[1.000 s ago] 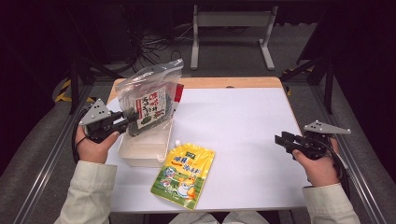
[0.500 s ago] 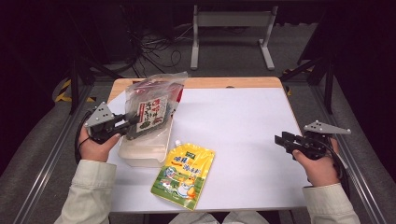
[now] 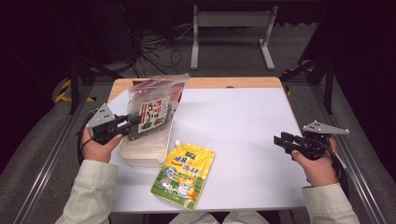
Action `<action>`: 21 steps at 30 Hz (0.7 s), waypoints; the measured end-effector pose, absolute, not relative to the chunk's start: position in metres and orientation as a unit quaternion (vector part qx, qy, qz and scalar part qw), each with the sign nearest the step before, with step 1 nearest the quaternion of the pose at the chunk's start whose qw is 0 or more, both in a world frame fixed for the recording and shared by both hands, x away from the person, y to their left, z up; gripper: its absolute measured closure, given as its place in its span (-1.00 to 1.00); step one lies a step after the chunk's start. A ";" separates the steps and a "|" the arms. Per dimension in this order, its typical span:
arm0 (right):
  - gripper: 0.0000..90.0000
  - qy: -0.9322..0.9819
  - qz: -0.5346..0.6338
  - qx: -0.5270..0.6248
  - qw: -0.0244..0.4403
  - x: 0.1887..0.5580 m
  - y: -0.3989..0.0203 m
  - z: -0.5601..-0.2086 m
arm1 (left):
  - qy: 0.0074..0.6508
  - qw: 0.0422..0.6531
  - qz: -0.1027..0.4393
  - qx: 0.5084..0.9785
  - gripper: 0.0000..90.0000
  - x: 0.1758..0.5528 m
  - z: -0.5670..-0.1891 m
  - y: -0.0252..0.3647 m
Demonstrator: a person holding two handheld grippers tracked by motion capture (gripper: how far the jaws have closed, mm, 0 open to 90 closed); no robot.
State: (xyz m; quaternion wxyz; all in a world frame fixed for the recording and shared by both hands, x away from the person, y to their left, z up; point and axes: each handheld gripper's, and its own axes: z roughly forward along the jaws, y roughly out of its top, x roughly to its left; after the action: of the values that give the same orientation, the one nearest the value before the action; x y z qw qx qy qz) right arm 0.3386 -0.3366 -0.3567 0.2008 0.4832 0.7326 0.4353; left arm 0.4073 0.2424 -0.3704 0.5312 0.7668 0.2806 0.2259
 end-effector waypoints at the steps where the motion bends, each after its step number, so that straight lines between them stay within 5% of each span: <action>1: 0.33 0.732 0.436 0.483 0.201 0.339 -0.337 -0.357 | 0.284 0.532 0.224 0.766 0.69 0.408 -0.372 0.244; 21: 0.31 0.735 0.432 0.483 0.197 0.340 -0.334 -0.359 | 0.322 0.506 0.192 0.776 0.61 0.404 -0.379 0.262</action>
State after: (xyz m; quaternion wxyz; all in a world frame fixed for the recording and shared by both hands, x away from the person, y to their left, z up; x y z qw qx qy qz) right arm 0.3402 -0.3343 -0.3595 0.1969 0.4830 0.7355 0.4325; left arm 0.4042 0.2624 -0.3795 0.5063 0.7764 0.3224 0.1921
